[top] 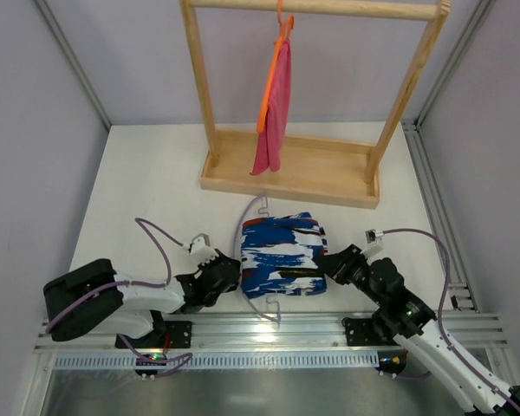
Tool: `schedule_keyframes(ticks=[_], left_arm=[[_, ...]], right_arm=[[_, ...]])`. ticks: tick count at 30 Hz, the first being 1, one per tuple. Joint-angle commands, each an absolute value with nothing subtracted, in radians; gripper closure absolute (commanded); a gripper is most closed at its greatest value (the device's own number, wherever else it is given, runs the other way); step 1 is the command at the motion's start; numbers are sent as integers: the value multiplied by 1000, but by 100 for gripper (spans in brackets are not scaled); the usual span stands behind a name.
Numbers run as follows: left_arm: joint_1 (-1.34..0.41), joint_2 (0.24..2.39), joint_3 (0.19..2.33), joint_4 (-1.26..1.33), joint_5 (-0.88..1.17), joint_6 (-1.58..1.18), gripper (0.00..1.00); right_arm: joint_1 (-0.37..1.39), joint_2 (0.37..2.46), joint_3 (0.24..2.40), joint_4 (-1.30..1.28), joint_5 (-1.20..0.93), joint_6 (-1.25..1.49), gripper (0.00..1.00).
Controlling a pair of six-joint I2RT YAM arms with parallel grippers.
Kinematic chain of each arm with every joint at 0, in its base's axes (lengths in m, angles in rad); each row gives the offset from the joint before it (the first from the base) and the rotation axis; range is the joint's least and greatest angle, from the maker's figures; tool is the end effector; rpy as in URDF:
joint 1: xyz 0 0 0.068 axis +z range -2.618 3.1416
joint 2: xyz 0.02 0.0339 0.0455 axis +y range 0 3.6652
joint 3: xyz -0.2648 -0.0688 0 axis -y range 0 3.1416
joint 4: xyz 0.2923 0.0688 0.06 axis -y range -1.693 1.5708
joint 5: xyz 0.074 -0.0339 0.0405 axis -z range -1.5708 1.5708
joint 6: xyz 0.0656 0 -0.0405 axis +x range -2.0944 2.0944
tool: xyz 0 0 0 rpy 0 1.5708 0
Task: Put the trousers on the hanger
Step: Place trousers on hanger
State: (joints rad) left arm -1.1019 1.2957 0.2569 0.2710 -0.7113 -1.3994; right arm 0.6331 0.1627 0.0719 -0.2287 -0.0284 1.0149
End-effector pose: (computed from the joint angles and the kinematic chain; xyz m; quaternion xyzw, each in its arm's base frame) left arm 0.1453 -0.1921 0.0610 -0.2625 0.8332 -0.2469 0.4195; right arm 0.1503 0.1126 0.1458 0.1456 0.7974 0.4375 0.3893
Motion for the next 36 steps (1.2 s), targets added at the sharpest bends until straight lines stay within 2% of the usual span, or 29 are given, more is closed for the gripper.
schedule_keyframes(ticks=[1, 3, 4, 5, 6, 11, 19, 30, 36], left_arm=[[-1100, 1364, 232, 224, -739, -1443, 100], [-1100, 1385, 219, 248, -736, -1442, 100], [-1100, 1390, 213, 259, -735, -1442, 100], [-1098, 1393, 209, 270, -729, -1442, 100], [-1100, 1396, 203, 275, -727, -1439, 100], [-1100, 1388, 186, 285, -729, -1445, 100], [-1100, 1362, 187, 264, -730, -1439, 100], [-1100, 1353, 184, 244, -733, -1445, 99], [-1100, 1364, 187, 252, -732, -1445, 99]], right_arm=[[689, 26, 38, -483, 86, 1172, 76], [687, 31, 81, -594, 118, 1157, 66], [689, 53, 131, -632, 132, 1141, 54], [687, 69, 161, -673, 149, 1131, 49], [687, 81, 190, -737, 173, 1103, 36], [689, 191, 386, -848, 233, 1036, 26], [687, 380, 514, -743, 80, 942, 26], [710, 442, 341, -531, -38, 995, 30], [755, 426, 282, -482, -32, 1032, 31]])
